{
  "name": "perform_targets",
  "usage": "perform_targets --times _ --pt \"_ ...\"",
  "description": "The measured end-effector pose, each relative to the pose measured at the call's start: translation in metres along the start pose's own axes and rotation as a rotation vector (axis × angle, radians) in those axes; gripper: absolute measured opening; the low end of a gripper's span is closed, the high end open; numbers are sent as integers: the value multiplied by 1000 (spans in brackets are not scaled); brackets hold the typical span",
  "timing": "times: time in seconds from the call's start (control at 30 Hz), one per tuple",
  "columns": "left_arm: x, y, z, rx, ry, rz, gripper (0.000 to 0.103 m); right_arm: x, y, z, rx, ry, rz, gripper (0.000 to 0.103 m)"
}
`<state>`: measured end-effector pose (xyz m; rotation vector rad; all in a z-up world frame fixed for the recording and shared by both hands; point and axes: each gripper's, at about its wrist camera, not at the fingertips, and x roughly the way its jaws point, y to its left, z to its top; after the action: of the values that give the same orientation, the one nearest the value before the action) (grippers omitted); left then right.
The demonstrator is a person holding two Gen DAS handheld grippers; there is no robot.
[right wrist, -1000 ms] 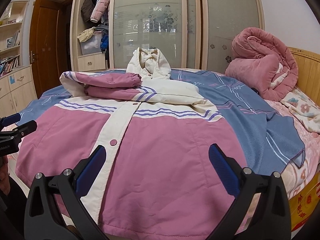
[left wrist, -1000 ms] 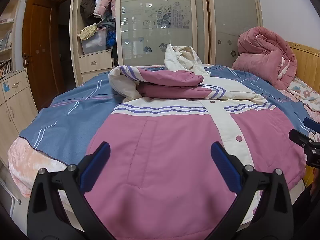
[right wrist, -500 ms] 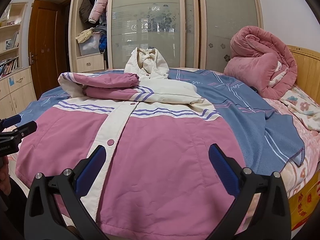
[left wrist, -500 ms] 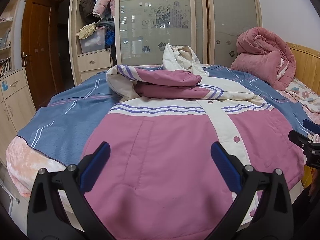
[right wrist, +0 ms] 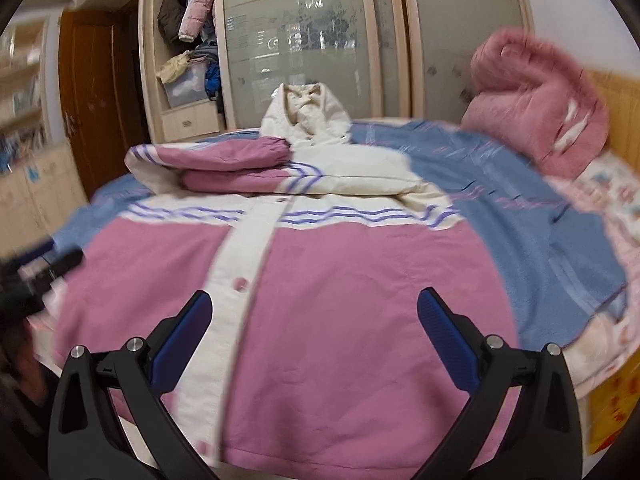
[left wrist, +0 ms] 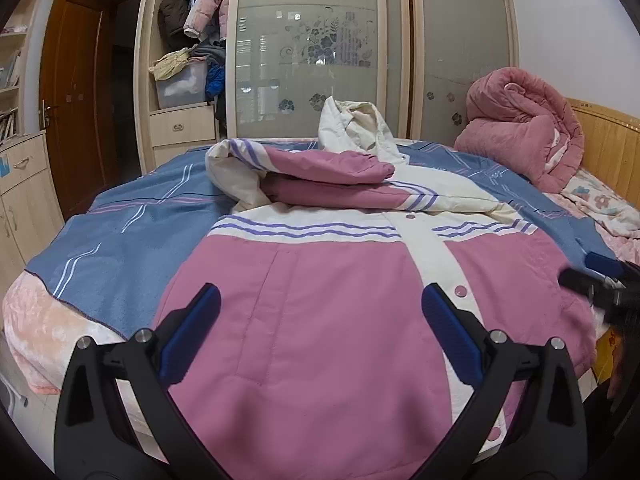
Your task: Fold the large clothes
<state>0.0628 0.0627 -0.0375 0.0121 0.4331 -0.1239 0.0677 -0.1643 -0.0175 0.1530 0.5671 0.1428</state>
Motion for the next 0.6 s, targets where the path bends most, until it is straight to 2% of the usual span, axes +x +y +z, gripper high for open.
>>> perform_targets --times 0.17,0.27,0.37,0.4,0.47,0.53,0.6 --pt "-3 2 3 -2 -26 -14 101 41 7 69 76 36 143 102" --pt "-3 5 4 -12 -31 -22 101 95 5 120 191 77 245 102" --pt "-2 3 5 1 -40 -14 101 153 5 155 306 132 324 101" --pt "-2 3 5 8 -44 -10 101 171 4 162 351 156 341 100" --pt "-2 1 5 18 -53 -11 101 217 -2 170 448 224 338 86" --pt "-3 2 6 19 -57 -18 101 251 -7 173 525 270 320 77" --pt "-4 5 8 15 -61 -22 101 277 -9 175 562 298 300 74"
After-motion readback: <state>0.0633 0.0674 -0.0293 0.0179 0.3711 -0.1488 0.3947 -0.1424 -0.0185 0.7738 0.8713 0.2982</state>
